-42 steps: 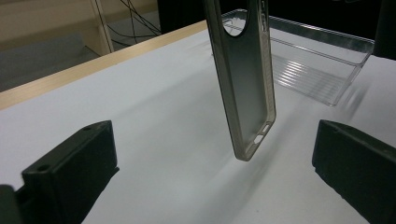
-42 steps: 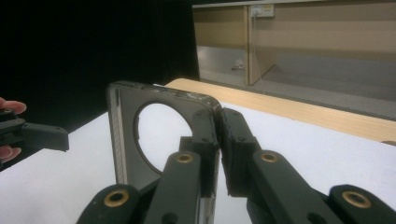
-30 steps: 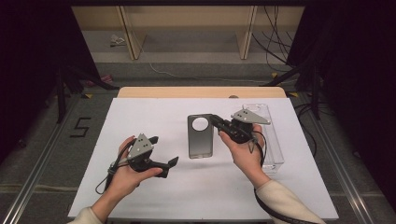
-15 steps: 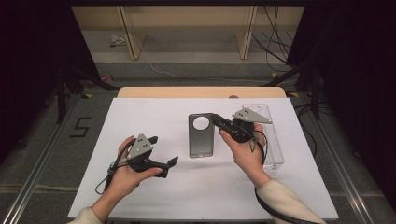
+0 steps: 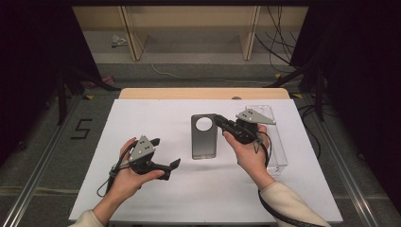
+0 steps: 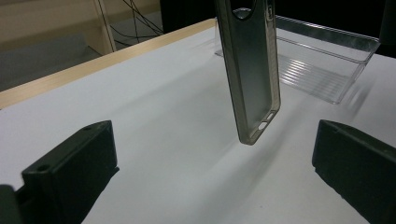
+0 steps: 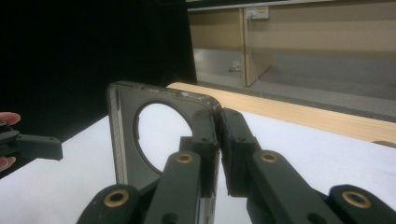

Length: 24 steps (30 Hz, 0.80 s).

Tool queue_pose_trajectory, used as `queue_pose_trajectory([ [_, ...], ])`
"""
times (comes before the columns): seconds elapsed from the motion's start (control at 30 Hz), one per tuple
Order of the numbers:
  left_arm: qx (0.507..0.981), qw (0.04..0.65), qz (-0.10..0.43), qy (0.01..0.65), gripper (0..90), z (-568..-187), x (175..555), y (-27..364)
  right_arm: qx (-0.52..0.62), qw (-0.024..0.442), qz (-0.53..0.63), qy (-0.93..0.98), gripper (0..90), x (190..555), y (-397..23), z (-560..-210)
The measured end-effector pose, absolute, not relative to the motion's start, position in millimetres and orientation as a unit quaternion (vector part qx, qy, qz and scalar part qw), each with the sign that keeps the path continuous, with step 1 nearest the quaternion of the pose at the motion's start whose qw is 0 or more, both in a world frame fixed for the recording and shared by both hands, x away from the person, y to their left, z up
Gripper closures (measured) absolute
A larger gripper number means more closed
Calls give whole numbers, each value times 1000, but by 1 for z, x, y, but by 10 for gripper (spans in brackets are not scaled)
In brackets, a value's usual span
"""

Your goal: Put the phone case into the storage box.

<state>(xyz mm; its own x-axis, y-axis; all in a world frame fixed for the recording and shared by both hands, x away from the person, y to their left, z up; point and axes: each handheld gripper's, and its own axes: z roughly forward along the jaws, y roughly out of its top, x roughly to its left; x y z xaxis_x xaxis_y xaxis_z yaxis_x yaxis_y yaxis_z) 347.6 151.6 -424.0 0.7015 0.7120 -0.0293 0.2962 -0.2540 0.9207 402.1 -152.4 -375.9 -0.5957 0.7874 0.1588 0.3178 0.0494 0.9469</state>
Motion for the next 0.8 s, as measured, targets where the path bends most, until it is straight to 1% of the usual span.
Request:
queue_pose_trajectory([
  [0.8, 765, 514, 203, 330, 0, -425, 348, 152, 409, 218, 574, 675, 855, 407, -168, -365],
])
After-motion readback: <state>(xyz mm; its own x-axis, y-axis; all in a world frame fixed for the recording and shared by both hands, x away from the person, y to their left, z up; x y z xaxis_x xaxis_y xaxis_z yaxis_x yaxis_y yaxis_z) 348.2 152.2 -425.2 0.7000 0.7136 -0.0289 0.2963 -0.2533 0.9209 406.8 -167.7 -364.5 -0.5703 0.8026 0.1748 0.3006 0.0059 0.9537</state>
